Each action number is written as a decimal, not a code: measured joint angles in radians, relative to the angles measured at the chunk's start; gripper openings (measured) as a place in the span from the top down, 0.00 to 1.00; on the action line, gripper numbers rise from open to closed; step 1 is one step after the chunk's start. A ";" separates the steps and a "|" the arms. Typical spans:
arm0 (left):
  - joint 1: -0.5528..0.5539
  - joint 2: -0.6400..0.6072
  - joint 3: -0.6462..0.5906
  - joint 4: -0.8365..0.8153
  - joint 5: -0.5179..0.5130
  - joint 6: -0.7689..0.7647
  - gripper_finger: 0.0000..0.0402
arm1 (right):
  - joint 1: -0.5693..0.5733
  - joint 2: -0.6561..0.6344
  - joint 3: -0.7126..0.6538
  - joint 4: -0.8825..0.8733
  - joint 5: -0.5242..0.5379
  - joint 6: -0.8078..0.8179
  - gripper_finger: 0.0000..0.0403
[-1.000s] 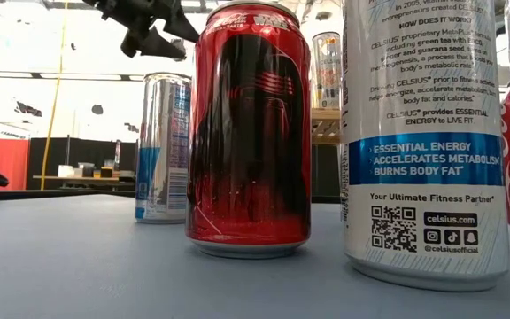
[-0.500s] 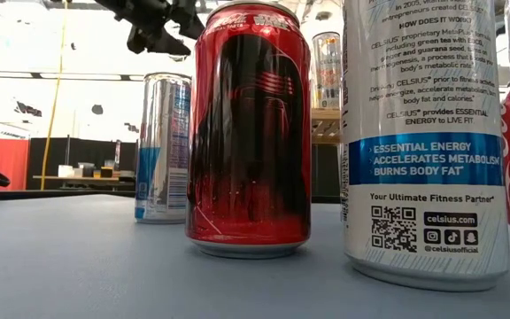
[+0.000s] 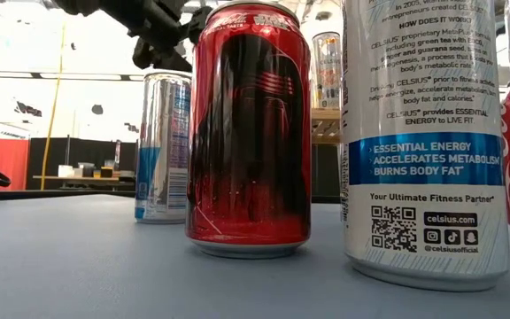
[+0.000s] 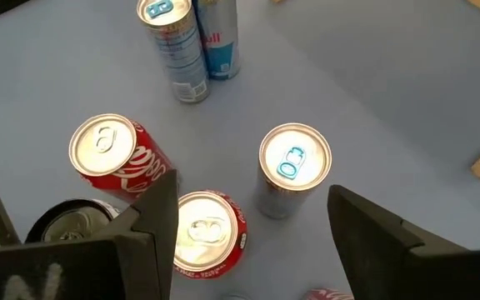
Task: Place canned beverage on shelf
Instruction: Put the left white-blue soda can on the shelf
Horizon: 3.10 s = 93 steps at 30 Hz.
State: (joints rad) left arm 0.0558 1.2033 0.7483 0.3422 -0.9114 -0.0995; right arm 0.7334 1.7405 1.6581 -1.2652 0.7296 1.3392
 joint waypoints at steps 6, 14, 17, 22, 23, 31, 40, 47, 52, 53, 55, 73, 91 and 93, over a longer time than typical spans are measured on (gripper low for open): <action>-0.004 0.026 0.000 0.121 0.038 0.078 0.20 | 0.002 0.000 0.000 -0.003 0.000 0.000 0.39; 0.011 0.026 0.000 0.128 0.031 0.106 0.20 | 0.007 0.000 0.000 -0.008 0.001 -0.001 0.39; 0.008 0.026 0.000 0.110 0.043 0.132 0.20 | 0.007 0.000 0.000 -0.012 0.002 -0.002 0.39; -0.022 0.020 0.021 0.103 0.214 0.297 0.20 | 0.007 0.000 0.000 -0.014 0.002 -0.002 0.39; -0.025 0.020 0.042 0.080 0.274 0.321 0.20 | 0.009 0.000 0.000 -0.014 0.002 -0.002 0.39; 0.038 0.090 0.433 -0.552 0.572 0.365 0.20 | 0.012 0.000 0.000 -0.010 -0.007 -0.003 0.39; 0.180 0.364 0.778 -0.848 0.787 0.553 0.20 | 0.019 0.000 0.000 0.020 -0.007 -0.003 0.39; 0.253 0.499 0.935 -0.948 0.929 0.612 0.20 | 0.035 0.000 0.000 0.011 -0.013 0.018 0.39; 0.279 0.550 0.946 -0.991 0.940 0.620 0.20 | 0.038 0.000 0.000 -0.019 -0.014 0.049 0.39; 0.278 0.555 0.946 -0.999 0.913 0.626 0.20 | 0.039 0.000 0.000 -0.024 -0.014 0.049 0.39; 0.276 0.571 0.948 -1.013 0.879 0.642 0.20 | 0.039 0.000 0.000 -0.031 -0.014 0.049 0.39; 0.280 0.605 0.949 -1.123 0.874 0.630 0.39 | 0.036 0.000 0.000 -0.059 -0.012 0.063 0.39; 0.314 0.446 0.944 -1.172 1.056 0.470 0.41 | 0.039 0.000 0.000 -0.039 0.015 0.085 0.39; 0.319 0.415 0.944 -1.158 1.112 0.446 0.41 | 0.039 0.000 0.000 -0.039 0.032 0.085 0.39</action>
State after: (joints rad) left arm 0.3745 1.6188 1.6924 -0.8161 0.2008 0.3469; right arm 0.7727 1.7409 1.6581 -1.3041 0.7619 1.4246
